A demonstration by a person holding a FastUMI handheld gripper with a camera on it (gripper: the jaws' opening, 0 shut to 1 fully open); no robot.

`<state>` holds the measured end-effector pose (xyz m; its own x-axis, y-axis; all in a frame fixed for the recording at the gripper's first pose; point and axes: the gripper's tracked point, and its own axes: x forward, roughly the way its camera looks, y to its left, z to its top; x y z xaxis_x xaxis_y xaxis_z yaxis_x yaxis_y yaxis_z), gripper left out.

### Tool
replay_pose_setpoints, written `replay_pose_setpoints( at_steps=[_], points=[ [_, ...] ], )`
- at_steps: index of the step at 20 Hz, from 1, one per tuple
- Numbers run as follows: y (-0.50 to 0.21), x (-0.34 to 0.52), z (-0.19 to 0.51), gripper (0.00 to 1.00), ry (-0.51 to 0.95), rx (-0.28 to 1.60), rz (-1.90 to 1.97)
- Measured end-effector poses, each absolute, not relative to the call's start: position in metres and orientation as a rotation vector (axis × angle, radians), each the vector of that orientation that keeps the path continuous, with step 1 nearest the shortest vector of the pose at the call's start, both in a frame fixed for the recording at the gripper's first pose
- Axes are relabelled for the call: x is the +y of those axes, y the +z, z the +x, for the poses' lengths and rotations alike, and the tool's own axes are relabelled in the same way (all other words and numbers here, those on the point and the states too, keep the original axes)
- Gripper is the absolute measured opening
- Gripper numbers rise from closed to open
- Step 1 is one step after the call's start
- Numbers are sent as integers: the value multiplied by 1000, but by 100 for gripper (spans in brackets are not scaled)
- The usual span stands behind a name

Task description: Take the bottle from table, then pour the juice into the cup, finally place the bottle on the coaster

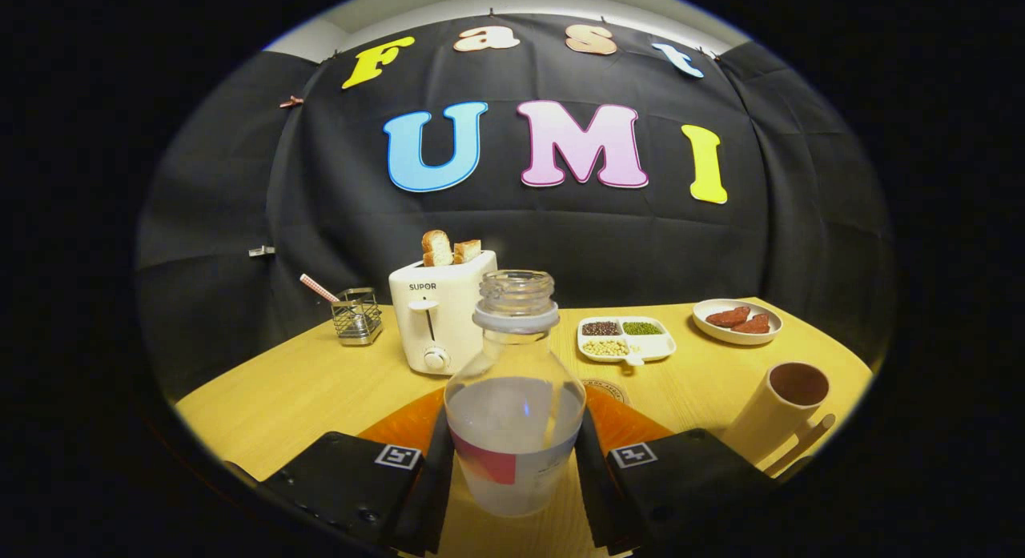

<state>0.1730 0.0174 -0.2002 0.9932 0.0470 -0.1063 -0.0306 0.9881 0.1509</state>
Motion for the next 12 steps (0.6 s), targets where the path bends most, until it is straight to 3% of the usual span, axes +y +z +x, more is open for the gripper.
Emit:
replay_pose_setpoints(
  at_steps=[6,12],
  points=[
    [-183,8,165,71,75,166,452],
    [-161,-33,153,70,7,183,763]
  ],
)
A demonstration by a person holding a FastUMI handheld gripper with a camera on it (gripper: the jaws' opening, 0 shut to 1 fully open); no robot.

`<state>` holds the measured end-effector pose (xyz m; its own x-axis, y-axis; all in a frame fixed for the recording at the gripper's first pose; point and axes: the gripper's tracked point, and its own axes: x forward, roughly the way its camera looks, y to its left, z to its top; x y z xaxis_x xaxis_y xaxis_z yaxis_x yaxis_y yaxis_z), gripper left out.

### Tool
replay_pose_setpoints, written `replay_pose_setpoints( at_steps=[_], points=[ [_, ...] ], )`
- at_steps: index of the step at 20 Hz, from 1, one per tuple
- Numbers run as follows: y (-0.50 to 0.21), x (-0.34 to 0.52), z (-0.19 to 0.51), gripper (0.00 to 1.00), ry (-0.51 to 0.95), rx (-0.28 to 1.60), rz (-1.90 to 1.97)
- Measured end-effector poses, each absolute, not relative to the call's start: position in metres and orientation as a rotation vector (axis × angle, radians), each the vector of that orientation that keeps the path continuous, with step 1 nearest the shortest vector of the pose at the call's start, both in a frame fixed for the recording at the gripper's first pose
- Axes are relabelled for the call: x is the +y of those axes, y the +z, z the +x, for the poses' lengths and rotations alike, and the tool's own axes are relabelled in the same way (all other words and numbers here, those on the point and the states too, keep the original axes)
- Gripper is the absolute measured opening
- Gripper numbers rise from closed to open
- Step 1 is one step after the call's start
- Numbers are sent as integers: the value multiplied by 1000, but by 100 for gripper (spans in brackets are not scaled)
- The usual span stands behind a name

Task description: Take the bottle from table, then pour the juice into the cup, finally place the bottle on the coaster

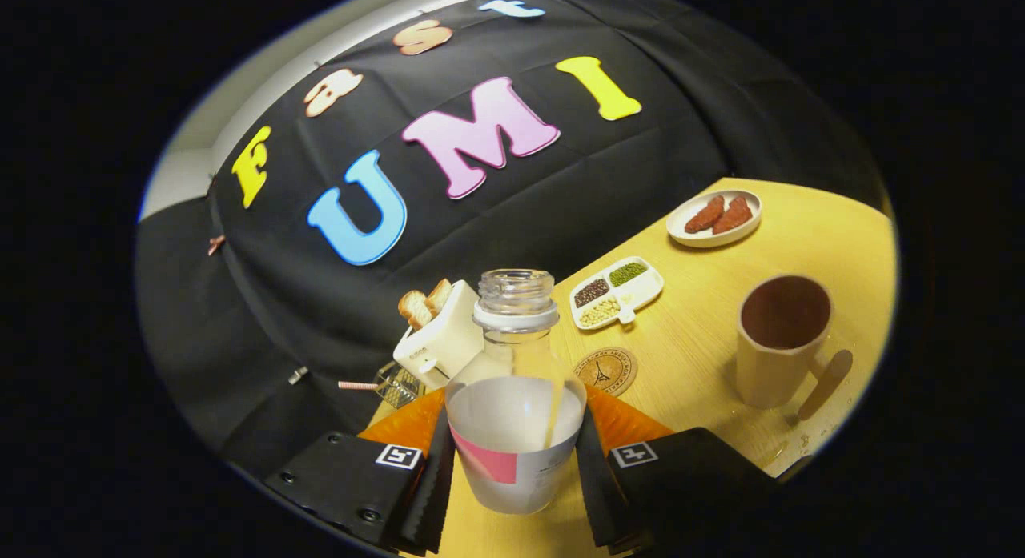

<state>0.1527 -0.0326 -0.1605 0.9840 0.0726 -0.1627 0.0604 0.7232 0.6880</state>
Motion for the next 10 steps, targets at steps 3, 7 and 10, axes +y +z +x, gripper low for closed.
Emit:
replay_pose_setpoints(
  at_steps=[3,7,10],
  points=[
    [-159,-57,150,70,-38,179,963],
    [-160,-78,144,71,-84,176,1193],
    [-166,-90,144,71,-111,162,1334]
  ],
)
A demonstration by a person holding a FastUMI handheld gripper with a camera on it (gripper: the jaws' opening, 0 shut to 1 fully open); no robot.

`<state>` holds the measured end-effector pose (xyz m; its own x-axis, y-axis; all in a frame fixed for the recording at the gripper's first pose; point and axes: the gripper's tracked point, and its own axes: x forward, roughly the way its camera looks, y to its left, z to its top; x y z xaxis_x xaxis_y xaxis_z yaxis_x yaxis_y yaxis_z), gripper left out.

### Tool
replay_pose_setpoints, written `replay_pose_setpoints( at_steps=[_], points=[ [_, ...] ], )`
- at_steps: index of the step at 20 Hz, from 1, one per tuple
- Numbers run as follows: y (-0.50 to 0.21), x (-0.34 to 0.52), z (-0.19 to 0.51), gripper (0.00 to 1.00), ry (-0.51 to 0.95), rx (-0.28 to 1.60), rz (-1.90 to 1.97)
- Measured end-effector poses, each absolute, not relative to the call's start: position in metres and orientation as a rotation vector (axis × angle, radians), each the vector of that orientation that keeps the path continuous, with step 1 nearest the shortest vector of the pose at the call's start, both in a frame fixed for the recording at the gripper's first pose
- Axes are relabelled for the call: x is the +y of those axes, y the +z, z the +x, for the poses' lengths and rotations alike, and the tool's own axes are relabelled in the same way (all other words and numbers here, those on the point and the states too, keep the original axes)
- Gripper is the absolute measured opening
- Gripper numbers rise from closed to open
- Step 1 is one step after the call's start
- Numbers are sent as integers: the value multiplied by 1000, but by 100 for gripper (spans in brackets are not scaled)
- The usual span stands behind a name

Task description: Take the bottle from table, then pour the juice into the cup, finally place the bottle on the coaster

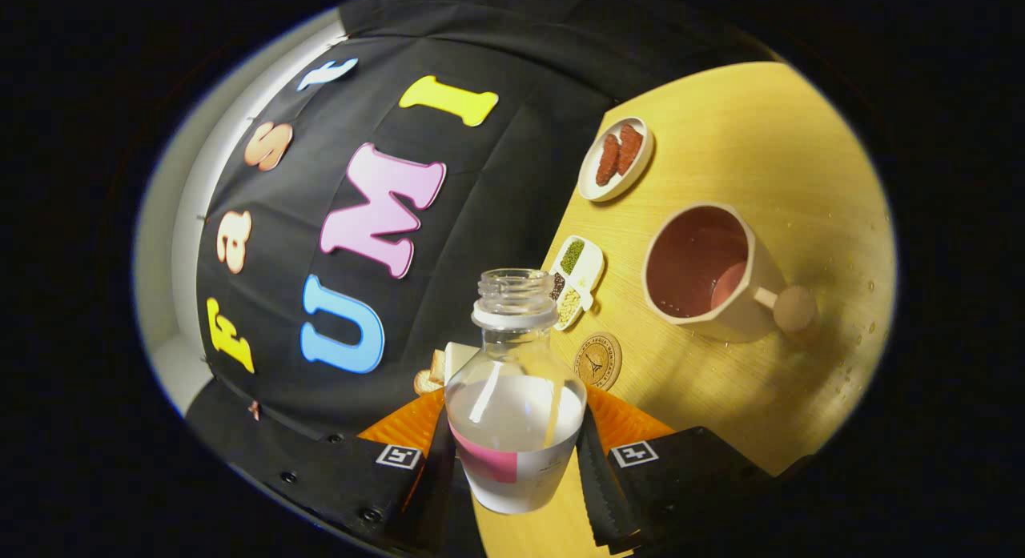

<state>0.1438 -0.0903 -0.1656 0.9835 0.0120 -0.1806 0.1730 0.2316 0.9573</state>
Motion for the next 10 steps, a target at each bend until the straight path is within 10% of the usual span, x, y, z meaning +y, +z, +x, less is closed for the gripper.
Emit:
replay_pose_setpoints(
  at_steps=[10],
  points=[
    [-170,-89,158,71,-145,191,1631]
  ],
)
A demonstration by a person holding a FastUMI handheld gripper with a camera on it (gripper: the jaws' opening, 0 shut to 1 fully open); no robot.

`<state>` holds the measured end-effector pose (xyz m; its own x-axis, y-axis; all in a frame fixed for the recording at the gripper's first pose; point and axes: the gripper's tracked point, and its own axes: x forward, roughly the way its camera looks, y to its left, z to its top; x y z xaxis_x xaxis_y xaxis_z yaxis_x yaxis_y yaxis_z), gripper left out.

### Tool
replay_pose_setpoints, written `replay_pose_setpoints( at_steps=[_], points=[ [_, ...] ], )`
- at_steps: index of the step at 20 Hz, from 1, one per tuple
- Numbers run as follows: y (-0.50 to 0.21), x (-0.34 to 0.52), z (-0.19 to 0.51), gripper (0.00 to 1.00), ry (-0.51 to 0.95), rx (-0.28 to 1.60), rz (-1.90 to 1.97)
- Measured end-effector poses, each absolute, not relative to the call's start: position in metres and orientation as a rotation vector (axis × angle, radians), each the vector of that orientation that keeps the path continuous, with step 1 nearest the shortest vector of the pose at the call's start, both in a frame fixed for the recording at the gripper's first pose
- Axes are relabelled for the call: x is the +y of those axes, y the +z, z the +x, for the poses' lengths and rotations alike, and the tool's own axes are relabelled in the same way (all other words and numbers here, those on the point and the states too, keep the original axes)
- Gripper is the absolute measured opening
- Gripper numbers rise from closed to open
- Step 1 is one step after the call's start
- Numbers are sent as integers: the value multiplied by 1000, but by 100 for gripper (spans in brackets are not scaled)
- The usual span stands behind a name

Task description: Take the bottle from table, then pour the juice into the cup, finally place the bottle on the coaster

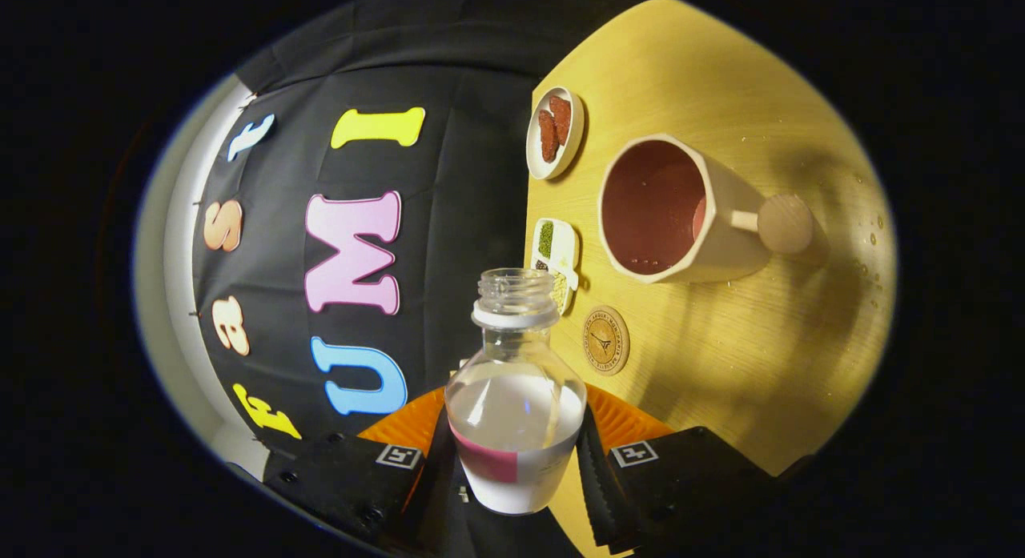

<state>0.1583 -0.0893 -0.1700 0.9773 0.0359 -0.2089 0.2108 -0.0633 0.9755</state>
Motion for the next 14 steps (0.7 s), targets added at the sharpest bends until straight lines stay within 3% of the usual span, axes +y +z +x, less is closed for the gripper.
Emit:
replay_pose_setpoints(
  at_steps=[14],
  points=[
    [-185,-107,174,71,-265,270,1862]
  ],
)
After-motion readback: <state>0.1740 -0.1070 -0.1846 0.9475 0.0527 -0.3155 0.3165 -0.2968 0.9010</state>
